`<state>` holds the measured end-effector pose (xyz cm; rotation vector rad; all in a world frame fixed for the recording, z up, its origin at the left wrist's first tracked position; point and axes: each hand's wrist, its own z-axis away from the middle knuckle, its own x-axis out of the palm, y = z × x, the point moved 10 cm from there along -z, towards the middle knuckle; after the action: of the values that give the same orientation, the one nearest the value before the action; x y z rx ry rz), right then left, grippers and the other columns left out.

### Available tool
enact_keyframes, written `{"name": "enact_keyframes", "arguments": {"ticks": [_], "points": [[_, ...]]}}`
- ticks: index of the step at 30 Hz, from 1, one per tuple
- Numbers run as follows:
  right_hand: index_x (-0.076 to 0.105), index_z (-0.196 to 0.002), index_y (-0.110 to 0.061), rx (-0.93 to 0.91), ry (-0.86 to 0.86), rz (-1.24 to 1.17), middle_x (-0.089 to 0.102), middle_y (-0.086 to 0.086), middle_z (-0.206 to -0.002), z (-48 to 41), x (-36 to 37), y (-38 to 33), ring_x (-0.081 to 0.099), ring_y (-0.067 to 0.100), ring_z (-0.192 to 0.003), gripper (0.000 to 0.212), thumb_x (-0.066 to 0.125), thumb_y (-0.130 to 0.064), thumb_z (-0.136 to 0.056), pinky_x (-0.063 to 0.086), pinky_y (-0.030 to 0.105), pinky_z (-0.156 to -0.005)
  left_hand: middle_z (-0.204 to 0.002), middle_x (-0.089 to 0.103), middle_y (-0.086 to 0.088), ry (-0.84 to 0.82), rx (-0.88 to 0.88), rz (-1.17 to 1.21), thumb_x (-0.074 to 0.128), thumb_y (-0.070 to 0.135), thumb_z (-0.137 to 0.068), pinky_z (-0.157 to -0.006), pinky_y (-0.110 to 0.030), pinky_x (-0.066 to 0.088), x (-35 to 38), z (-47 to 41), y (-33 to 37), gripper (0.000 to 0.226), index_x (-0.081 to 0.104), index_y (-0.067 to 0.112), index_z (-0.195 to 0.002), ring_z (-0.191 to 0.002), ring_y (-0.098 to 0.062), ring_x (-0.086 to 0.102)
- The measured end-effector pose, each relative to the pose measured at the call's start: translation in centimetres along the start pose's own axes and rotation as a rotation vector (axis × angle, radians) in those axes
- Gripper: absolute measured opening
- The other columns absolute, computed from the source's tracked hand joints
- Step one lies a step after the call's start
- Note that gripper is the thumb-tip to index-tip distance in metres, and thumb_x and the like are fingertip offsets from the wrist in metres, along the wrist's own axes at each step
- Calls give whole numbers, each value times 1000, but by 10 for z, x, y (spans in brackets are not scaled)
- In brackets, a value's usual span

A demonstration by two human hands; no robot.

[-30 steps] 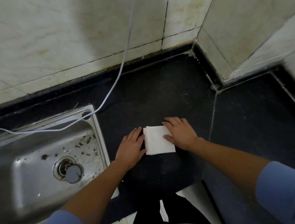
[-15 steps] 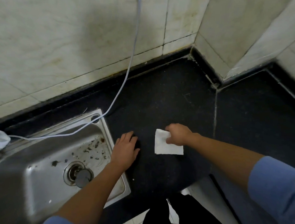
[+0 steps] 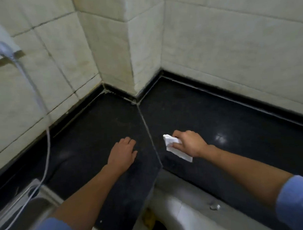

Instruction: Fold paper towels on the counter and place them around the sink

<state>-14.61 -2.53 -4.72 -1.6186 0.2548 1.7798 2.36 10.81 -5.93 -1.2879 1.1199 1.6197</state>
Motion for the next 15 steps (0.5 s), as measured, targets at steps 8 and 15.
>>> {"name": "enact_keyframes", "arguments": {"ticks": [8,15], "points": [[53,-108,-23,315,202,62,65,-1,-107,219,-43,143,60,26,-97,29,49,-48,-93,37,33,-68,-113,55,-5,-1,390,-25,54,30,-92,-85,-38,47,9,8,243,34,55,15,-122,-106,-25,55],[52,-105,-25,653,284,49,65,-3,-107,451,-38,237,60,26,-93,26,49,-48,-93,40,34,-66,-117,55,-3,-64,732,-27,51,30,-94,-82,-38,49,44,88,460,34,52,15,-125,-105,-23,56]]}}
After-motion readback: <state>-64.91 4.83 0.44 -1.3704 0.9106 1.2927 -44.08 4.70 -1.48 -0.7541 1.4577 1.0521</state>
